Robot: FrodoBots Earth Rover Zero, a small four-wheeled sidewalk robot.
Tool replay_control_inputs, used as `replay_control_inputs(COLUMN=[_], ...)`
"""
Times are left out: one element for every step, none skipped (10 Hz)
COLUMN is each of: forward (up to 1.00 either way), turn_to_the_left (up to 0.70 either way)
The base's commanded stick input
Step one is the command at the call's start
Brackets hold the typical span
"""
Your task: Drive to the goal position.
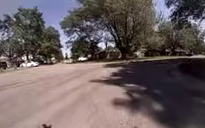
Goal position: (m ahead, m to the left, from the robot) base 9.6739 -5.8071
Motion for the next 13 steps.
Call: replay_control_inputs(forward=[0.5,0.5,0.5,0.5,0.5,0.5,0.5,0.5,0.5,0.5,0.5,0.5,0.5], turn_to_the_left=[0.0,0.0,0.0,0.0,0.0,0.0,0.0,0.0,0.0,0.0,0.0,0.0,0.0])
